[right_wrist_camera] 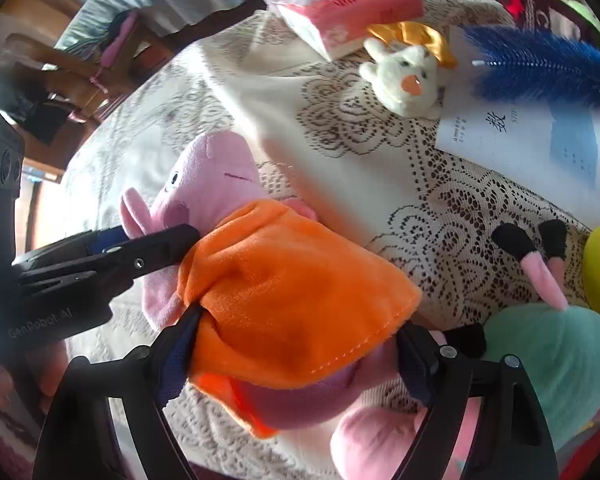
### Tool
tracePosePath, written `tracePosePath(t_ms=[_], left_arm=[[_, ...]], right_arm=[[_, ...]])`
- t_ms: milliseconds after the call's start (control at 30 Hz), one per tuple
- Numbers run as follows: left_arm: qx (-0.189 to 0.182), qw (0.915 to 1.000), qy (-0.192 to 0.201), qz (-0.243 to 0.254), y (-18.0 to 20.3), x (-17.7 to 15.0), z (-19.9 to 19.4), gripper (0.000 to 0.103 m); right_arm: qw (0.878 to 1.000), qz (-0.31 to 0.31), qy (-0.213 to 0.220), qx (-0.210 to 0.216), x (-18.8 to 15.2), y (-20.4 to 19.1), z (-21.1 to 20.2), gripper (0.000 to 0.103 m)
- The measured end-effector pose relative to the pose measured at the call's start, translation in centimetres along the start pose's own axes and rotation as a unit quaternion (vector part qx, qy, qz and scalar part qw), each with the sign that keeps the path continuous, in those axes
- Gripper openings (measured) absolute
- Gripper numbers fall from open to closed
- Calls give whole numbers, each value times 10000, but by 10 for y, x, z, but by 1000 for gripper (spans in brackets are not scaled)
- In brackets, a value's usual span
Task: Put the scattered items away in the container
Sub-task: 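Close the left gripper on the pig's head while the right grips the dress, then lift the orange-dressed pig and carry it toward the blue bin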
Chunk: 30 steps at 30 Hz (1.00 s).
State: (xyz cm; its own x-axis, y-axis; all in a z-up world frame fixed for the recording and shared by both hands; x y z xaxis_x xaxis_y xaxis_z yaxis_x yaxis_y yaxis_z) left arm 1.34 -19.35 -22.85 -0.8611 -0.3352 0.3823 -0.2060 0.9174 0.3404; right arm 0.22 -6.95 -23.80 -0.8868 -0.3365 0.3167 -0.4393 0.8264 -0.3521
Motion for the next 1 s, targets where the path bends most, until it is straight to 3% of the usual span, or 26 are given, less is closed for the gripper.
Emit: tracePosePath(t_ms=[133, 467, 1000], left_arm=[[93, 9997, 219, -1, -5, 2, -30, 53], [493, 9955, 640, -502, -65, -5, -87, 53], [1034, 9799, 1013, -1376, -167, -48, -161, 53]], right_arm=[[9995, -261, 92, 130, 4, -18, -13, 84], [9946, -941, 126, 408, 19, -98, -5, 83], [9765, -1961, -216, 862, 0, -223, 23, 82]])
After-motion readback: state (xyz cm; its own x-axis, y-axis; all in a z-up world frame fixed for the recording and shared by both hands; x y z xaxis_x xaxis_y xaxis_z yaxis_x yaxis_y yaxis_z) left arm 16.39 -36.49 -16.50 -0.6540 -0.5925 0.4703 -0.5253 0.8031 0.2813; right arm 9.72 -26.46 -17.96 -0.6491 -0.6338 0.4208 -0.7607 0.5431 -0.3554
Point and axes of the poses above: each gripper's, at about its wrist camera, not at the fingertips, and z roughly the way its jaws point, y to its right, x to its top, the point moved 6 cm from there along z, roughly the way its jaws point, and after that the axes turned 11 degrees about y, right-handed, at the moved point
